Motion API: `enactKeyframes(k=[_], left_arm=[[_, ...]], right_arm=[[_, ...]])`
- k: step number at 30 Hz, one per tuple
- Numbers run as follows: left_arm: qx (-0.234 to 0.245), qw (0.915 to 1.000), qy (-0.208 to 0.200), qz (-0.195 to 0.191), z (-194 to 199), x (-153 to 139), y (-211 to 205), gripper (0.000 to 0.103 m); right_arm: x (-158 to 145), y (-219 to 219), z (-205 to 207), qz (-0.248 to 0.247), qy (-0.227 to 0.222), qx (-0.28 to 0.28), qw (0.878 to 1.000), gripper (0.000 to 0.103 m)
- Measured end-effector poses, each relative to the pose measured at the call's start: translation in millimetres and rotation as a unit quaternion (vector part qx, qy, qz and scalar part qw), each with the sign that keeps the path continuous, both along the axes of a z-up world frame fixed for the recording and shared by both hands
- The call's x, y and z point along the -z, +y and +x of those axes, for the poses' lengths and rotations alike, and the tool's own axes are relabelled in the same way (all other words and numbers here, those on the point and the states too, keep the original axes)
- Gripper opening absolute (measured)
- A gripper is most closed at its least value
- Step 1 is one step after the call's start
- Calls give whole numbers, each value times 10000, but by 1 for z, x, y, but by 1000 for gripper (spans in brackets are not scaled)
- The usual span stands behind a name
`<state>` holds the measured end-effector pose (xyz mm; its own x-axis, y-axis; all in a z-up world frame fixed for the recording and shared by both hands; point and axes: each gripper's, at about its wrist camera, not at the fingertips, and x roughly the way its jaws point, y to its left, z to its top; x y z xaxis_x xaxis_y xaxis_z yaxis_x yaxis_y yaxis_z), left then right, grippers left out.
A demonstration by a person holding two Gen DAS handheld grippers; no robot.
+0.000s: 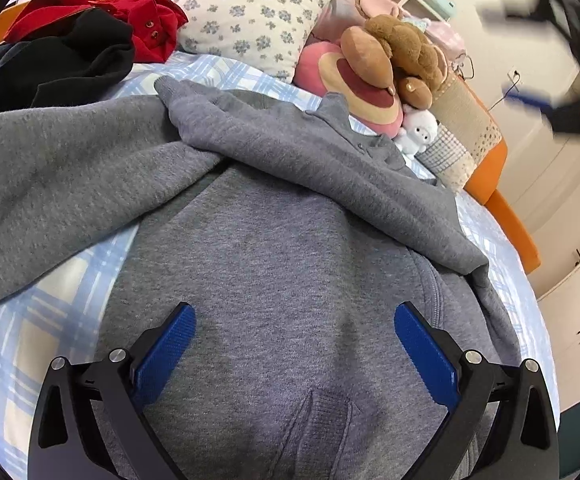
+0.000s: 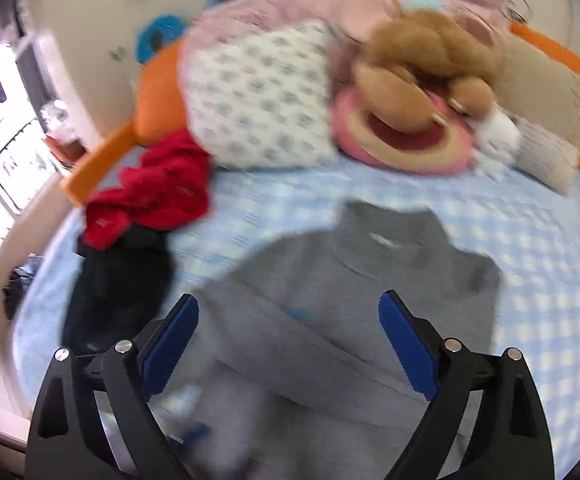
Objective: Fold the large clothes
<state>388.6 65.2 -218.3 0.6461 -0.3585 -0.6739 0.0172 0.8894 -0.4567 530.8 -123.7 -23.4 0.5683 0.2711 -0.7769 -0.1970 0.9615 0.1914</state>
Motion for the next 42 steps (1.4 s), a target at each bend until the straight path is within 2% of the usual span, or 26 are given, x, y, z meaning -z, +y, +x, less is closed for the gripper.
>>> enactKeyframes(k=[2, 5, 6, 9, 13, 15, 16, 18, 19, 20, 22, 23, 26, 29, 30, 32, 34, 36, 40, 42], left_arm=[[63, 9998, 116, -127, 10, -9, 3, 101], [-26, 9999, 56, -98, 34, -36, 12, 101], [-107, 9999, 43, 36, 53, -50, 15, 101], [-251, 9989, 199, 347, 99, -66, 22, 101], [-538, 9932, 873, 549, 165, -56, 32, 101], [-596, 9891, 1155, 688, 179, -43, 34, 101], [-619, 9853, 1322, 886, 185, -33, 32, 101], [-635, 9778, 1495, 1323, 191, -18, 28, 101], [-641, 9721, 1519, 1666, 192, -10, 23, 101], [-582, 9718, 1487, 1735, 191, -5, 22, 101], [-595, 9734, 1331, 1765, 187, -3, 18, 100], [-616, 9747, 1217, 1772, 185, -6, 17, 96], [-647, 9763, 1032, 1791, 183, -18, 13, 65], [-678, 9839, 811, 1439, 178, -42, 16, 50], [-665, 9872, 600, 1317, 173, -54, 16, 44], [-572, 9900, 343, 1242, 166, -66, 14, 41], [-410, 9894, 296, 1361, 160, -71, 6, 38], [-307, 9890, 325, 1411, 154, -66, 3, 38], [-317, 9863, 745, 1436, 149, -35, 12, 38], [-321, 9873, 891, 1274, 145, -25, 21, 49]], right_arm=[[27, -44, 0, -218, 275, 253, 9991, 70], [60, -86, 2, -563, 560, 519, 9955, 69], [74, -100, 2, -676, 688, 602, 9935, 69], [107, -129, 1, -654, 978, 763, 9901, 69], [129, -142, 14, -352, 1157, 883, 9887, 69], [139, -135, 27, -273, 1280, 820, 9880, 63], [145, -130, 33, -351, 1335, 784, 9873, 58], [157, -122, 42, -641, 1422, 756, 9849, 41], [160, -119, 44, -741, 1400, 771, 9844, 27], [162, -118, 42, -749, 1260, 795, 9860, 20], [162, -120, 38, -612, 1101, 850, 9884, 12], [161, -124, 36, -524, 1065, 882, 9890, 10], [148, -139, 31, -276, 906, 1010, 9904, 8], [119, -160, 25, -242, 505, 1263, 9904, 3], [113, -167, 28, -216, 450, 1308, 9901, 3], [103, -189, 26, -253, 420, 1451, 9882, 3], [103, -206, 24, -425, 414, 1605, 9852, 3], [110, -220, 20, -247, 517, 1672, 9843, 3], [143, -217, 19, -285, 903, 1589, 9827, 4], [141, -208, 14, -432, 801, 1668, 9818, 6]])
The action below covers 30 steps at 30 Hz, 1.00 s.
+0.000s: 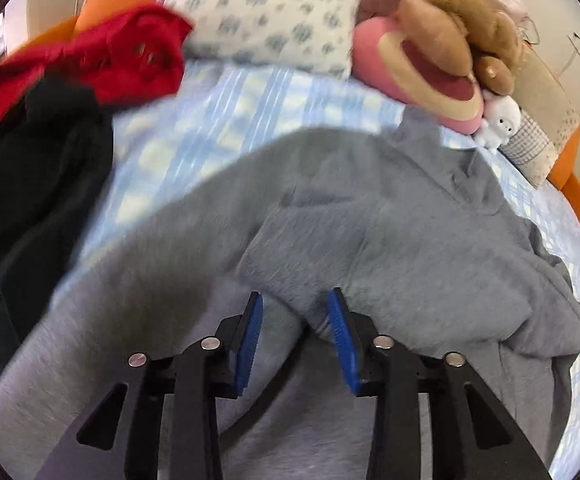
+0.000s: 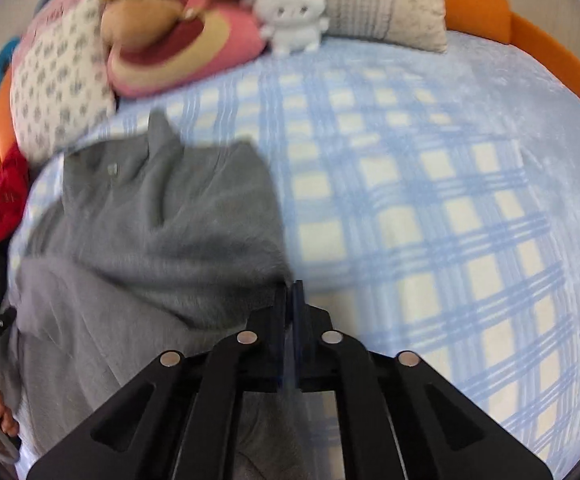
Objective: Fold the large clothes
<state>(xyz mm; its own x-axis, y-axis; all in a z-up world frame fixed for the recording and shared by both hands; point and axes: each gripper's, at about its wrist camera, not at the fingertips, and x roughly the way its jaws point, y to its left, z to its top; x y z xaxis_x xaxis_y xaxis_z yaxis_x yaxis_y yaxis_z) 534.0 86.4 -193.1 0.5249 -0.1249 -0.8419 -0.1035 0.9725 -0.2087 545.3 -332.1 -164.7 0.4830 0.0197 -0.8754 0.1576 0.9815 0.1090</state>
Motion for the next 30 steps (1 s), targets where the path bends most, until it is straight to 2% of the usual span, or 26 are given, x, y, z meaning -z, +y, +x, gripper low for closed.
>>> enactKeyframes(k=[1, 2, 3, 4, 5, 6, 7, 9, 12, 14, 16, 17, 19, 21, 22, 23, 24, 26, 28, 30], left_arm=[[-32, 10000, -40, 18, -2, 0, 3, 55], [-61, 9998, -111, 135, -5, -2, 5, 71], [-65, 9995, -195, 250, -7, -4, 6, 83], [-17, 9990, -303, 330, -9, -8, 6, 86], [22, 9987, -349, 373, -11, -12, 7, 87], [57, 9987, -357, 350, -13, -14, 8, 87], [118, 9990, -367, 234, -18, -18, 11, 88], [159, 9991, -395, 16, -30, -24, 18, 92], [189, 9985, -346, -367, -55, -28, 37, 92], [159, 9980, -258, -547, -74, -27, 54, 92], [57, 9985, -201, -506, -88, -25, 70, 92], [10, 9987, -205, -463, -94, -24, 76, 92], [-55, 9991, -193, -370, -102, -20, 88, 92], [-52, 9991, -193, -386, -106, -17, 94, 92], [-25, 9990, -207, -389, -109, -16, 95, 92], [-9, 9991, -224, -352, -110, -16, 96, 92], [35, 9994, -262, -243, -113, -17, 93, 92], [97, 9994, -306, -106, -116, -19, 89, 92], [124, 9994, -323, -33, -118, -20, 87, 92], [119, 9993, -359, -41, -121, -23, 88, 92]], right_arm=[[-7, 4, -3, -74, -144, 101, 9998, 7], [-20, 10, -10, -267, -370, 287, 9985, 11], [-33, 18, -13, -327, -590, 316, 9972, 15], [-44, 28, -15, -317, -762, 251, 9963, 29], [-57, 43, -17, -222, -966, 71, 9950, 62], [-66, 54, -17, -107, -1127, -143, 9935, 78], [-75, 71, -16, 25, -1285, -472, 9906, 88], [-87, 112, -4, 308, -1252, -1274, 9834, 87], [-82, 168, 23, 362, -785, -2179, 9721, 87], [-69, 203, 38, 40, -523, -2608, 9640, 86], [-55, 224, 46, -138, -302, -2889, 9568, 84], [-43, 238, 50, -293, -120, -3058, 9516, 78], [-24, 254, 54, -544, 126, -3228, 9448, 74], [-4, 265, 53, -750, 331, -3319, 9398, 66], [6, 270, 53, -798, 425, -3372, 9371, 57], [11, 273, 52, -819, 453, -3397, 9359, 42], [14, 277, 47, -827, 416, -3441, 9343, 35], [11, 281, 38, -999, 214, -3493, 9314, 15], [0, 285, 26, -1026, -13, -3545, 9294, 10], [-18, 288, 7, -913, -350, -3546, 9299, 10]])
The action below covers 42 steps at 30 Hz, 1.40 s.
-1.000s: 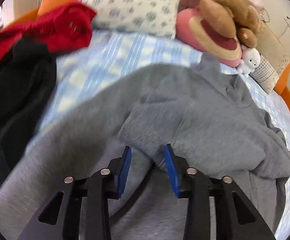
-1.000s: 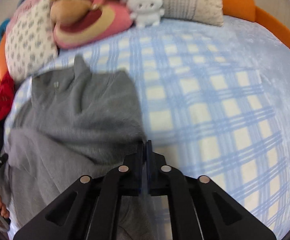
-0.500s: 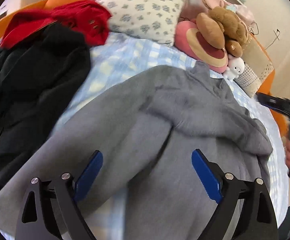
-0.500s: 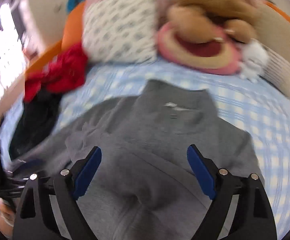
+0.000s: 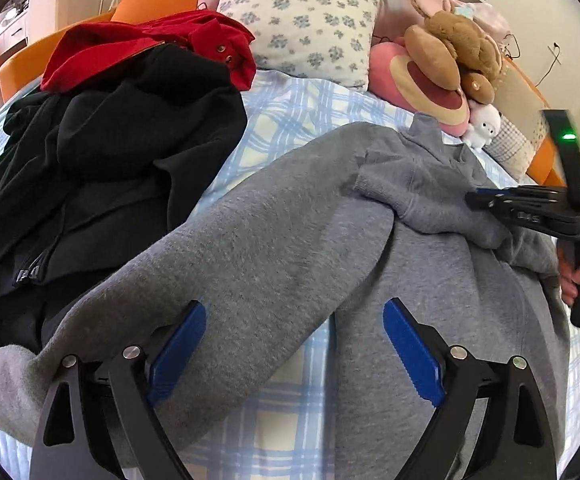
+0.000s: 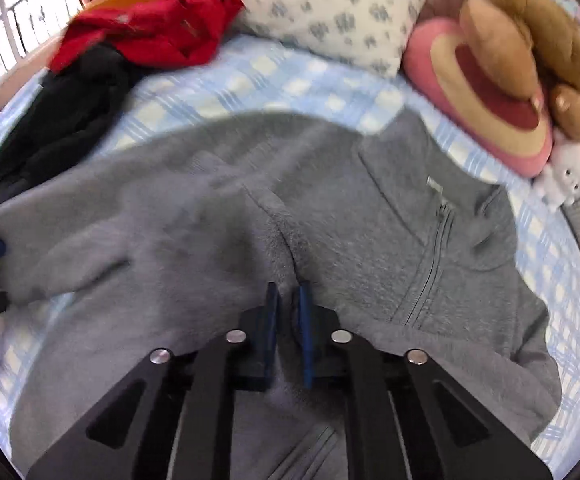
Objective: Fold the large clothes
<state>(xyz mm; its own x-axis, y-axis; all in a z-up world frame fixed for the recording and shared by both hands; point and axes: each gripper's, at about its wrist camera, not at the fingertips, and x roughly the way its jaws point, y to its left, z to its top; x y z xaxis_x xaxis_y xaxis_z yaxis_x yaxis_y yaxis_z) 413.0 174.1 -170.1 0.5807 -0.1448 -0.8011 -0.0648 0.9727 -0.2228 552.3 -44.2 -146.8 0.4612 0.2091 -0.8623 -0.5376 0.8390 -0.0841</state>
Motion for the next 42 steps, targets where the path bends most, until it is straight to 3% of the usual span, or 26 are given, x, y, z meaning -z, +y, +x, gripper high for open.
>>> enactKeyframes(k=[5, 11, 13, 15, 16, 17, 19, 25, 31, 36, 38, 41, 42], left_arm=[[-30, 9999, -72, -105, -7, -9, 2, 92], [-74, 9998, -94, -125, -12, -12, 5, 92], [-90, 9999, -59, -120, -12, -11, 6, 92], [-148, 9998, -50, -143, -15, -10, 9, 92], [-170, 9997, -51, -173, -17, -9, 11, 92], [-195, 9996, -49, -220, -21, -10, 14, 92], [-232, 9993, -84, -268, -29, -13, 18, 92], [-594, 9963, -287, -556, -69, -28, 53, 93], [-1195, 9898, -96, -768, -96, -21, 102, 93], [-1520, 9876, -168, -363, -117, -17, 131, 95], [-1740, 9847, -100, -31, -116, -11, 143, 95], [-1845, 9828, -40, 8, -112, 0, 159, 95], [-1847, 9827, -4, -138, -109, 6, 166, 95]], right_arm=[[-12, 18, -63, 319, -347, 25, 9989, 10], [37, 38, -95, 144, -203, 163, 9996, 13], [44, 45, -103, -60, -459, 157, 9988, 15], [43, 49, -109, -103, -541, 165, 9983, 22], [41, 49, -112, 34, -455, 145, 9989, 36], [37, 48, -115, 259, -305, 69, 9992, 59], [29, 48, -126, 500, -334, -11, 9982, 77], [-1, 42, -120, 1302, -447, 274, 9901, 76], [9, 34, -86, 1589, -55, 846, 9836, 76], [27, 27, -86, 1524, 36, 909, 9841, 76], [35, 28, -90, 1388, -12, 821, 9869, 76], [39, 28, -95, 1301, -122, 711, 9889, 76], [40, 28, -96, 1289, -148, 687, 9892, 76]])
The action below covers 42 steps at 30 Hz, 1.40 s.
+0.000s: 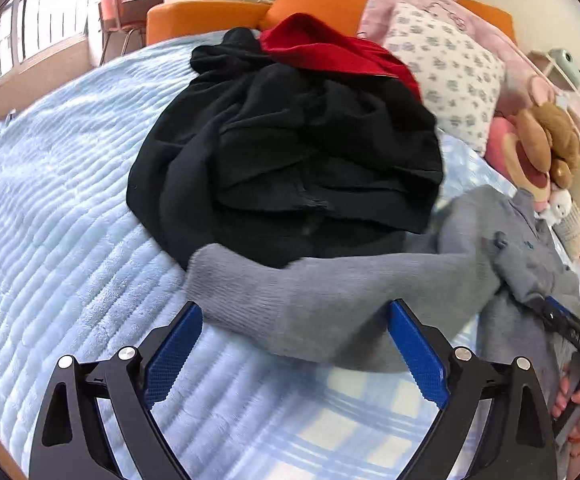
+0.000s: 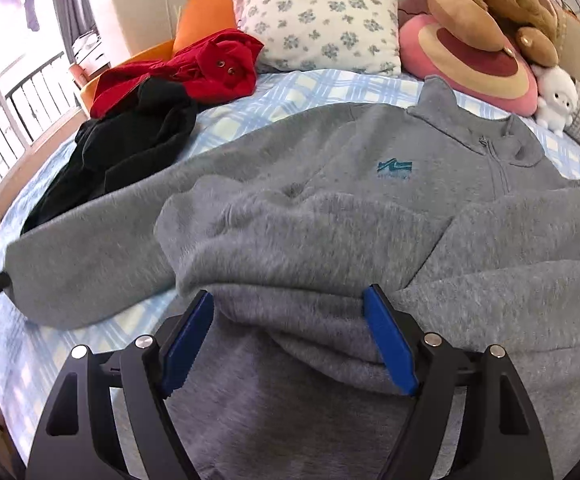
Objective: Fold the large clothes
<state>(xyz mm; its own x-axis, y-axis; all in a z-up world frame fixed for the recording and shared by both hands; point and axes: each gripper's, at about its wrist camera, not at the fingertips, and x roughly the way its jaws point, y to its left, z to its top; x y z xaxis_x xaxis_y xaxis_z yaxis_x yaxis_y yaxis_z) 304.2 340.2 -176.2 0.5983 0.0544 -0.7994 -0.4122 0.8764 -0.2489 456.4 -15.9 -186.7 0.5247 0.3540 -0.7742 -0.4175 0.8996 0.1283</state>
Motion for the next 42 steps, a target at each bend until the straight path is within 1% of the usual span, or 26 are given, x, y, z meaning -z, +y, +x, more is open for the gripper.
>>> enactKeyframes(k=[2, 4, 6, 7, 8, 9, 11, 12, 15, 16, 17, 18, 19, 20, 22, 24, 25, 27, 29, 31, 33, 36, 38, 40, 41, 42], left_arm=[[41, 9995, 47, -294, 5, 11, 8, 94], [46, 9984, -47, -570, 9, 21, 13, 93], [33, 9976, -153, -671, 10, 25, 15, 70], [7, 9976, -171, -670, 11, 26, 13, 66], [-2, 9975, -193, -674, 11, 26, 13, 56], [-7, 9974, -213, -681, 10, 25, 14, 38], [84, 9961, -268, -833, 8, 23, 12, 27], [137, 9960, -298, -829, 6, 19, 11, 23], [310, 9975, -366, -510, 6, -2, -1, 21], [370, 9975, -426, -428, 9, -16, -6, 21], [426, 9971, -499, -394, 13, -29, -10, 20], [478, 9964, -584, -375, 16, -40, -13, 20], [565, 9953, -715, -313, 21, -58, -19, 20], [662, 9942, -822, -220, 27, -76, -26, 20], [899, 9902, -1070, 59, 46, -122, -49, 20], [1073, 9866, -1213, 177, 62, -157, -68, 20], [1182, 9846, -1265, 251, 75, -179, -83, 20], [1378, 9803, -1343, 451, 94, -215, -115, 20], [1621, 9734, -1400, 817, 117, -251, -164, 20], [1859, 9673, -1372, 1047, 134, -272, -208, 20], [2077, 9607, -1308, 1292, 150, -284, -254, 20], [2403, 9503, -1227, 1552, 169, -285, -329, 20], [2633, 9427, -1189, 1667, 176, -277, -372, 20], [2893, 9346, -1119, 1741, 179, -263, -416, 20], [3057, 9286, -1057, 1821, 182, -252, -443, 20], [3161, 9245, -1004, 1880, 182, -242, -460, 20]], right_arm=[[2, 1, 0, -34, -11, -30, 10000, 76], [3, 1, 1, -19, -15, -39, 10000, 77], [3, 0, 1, 8, -30, -47, 10000, 77], [3, 0, 0, 32, -46, -55, 10000, 77], [3, -1, 1, 50, -52, -59, 10000, 77], [2, -2, 0, 95, -57, -66, 9999, 77], [-1, -6, -1, 223, -61, -65, 9997, 76], [-5, -10, -2, 369, -68, -50, 9993, 76], [-23, -31, -7, 803, -207, 145, 9965, 75], [-28, -38, -8, 899, -253, 217, 9954, 71], [-33, -48, -10, 1037, -274, 305, 9938, 62], [-36, -54, -10, 1100, -261, 363, 9929, 57], [-38, -60, -10, 1141, -218, 409, 9924, 43], [-38, -64, -10, 1166, -153, 436, 9921, 32], [-35, -66, -9, 1117, -83, 422, 9928, 26], [-30, -60, -12, 996, -103, 338, 9944, 26], [-26, -55, -13, 944, -89, 262, 9952, 26], [-16, -39, -17, 649, -165, 168, 9976, 26], [-2, -26, -20, 219, -340, 193, 9990, 26], [7, -18, -23, -73, -514, 224, 9984, 26], [6, -13, -27, -305, -661, 248, 9970, 26], [8, -5, -31, -620, -808, 262, 9945, 26], [10, 2, -33, -884, -927, 261, 9914, 26], [12, 9, -36, -1145, -1031, 258, 9877, 26], [13, 11, -36, -1229, -1066, 256, 9863, 26], [14, 13, -37, -1304, -1110, 258, 9849, 26]])
